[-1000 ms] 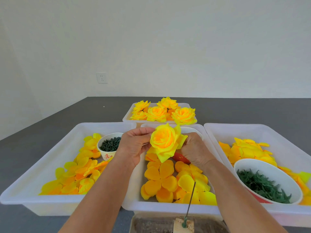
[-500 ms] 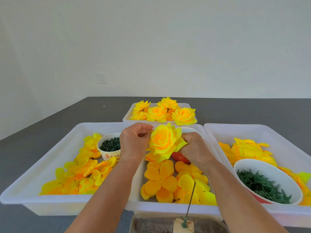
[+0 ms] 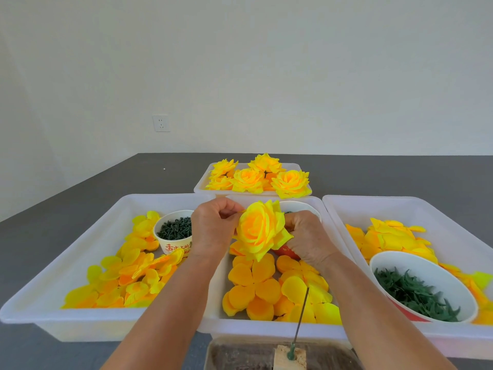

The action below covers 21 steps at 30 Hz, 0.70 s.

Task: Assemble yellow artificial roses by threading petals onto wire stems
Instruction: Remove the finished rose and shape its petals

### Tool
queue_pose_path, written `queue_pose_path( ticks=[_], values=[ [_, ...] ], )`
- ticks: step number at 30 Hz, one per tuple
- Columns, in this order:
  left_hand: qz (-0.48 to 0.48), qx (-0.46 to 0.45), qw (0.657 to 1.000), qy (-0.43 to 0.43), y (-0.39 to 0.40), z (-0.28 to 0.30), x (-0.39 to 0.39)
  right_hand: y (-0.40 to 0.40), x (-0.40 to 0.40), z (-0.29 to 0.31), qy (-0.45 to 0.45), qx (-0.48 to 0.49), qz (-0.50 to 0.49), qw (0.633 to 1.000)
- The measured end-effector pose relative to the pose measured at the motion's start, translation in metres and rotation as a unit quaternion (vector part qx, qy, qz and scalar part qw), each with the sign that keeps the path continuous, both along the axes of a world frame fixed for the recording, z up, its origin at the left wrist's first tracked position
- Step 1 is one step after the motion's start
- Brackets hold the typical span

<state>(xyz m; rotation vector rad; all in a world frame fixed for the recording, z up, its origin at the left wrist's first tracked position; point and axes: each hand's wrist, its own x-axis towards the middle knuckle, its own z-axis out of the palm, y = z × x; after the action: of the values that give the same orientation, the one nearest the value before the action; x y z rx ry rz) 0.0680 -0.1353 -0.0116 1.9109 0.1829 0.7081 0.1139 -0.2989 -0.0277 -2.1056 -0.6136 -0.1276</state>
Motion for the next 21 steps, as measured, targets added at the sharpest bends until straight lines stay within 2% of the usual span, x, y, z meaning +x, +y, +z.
queue_pose_path(
  ticks=[6,13,18,21],
  values=[
    [0.019,-0.006,1.000,-0.010,-0.0021,0.0008,0.0001,0.0030,0.0026,-0.0012,-0.002,-0.011,-0.013,1.000],
    [-0.008,0.046,0.999,-0.018,-0.0024,0.0004,0.0003,0.0020,0.0011,-0.0012,-0.015,0.030,-0.021,0.999],
    [-0.026,0.002,0.999,-0.031,-0.0022,0.0000,0.0020,0.0020,0.0022,-0.0016,-0.020,0.054,-0.023,0.998],
    [-0.087,-0.115,0.989,-0.038,-0.0012,0.0027,0.0013,0.0008,0.0046,-0.0019,-0.014,0.088,-0.030,0.996]
  ],
)
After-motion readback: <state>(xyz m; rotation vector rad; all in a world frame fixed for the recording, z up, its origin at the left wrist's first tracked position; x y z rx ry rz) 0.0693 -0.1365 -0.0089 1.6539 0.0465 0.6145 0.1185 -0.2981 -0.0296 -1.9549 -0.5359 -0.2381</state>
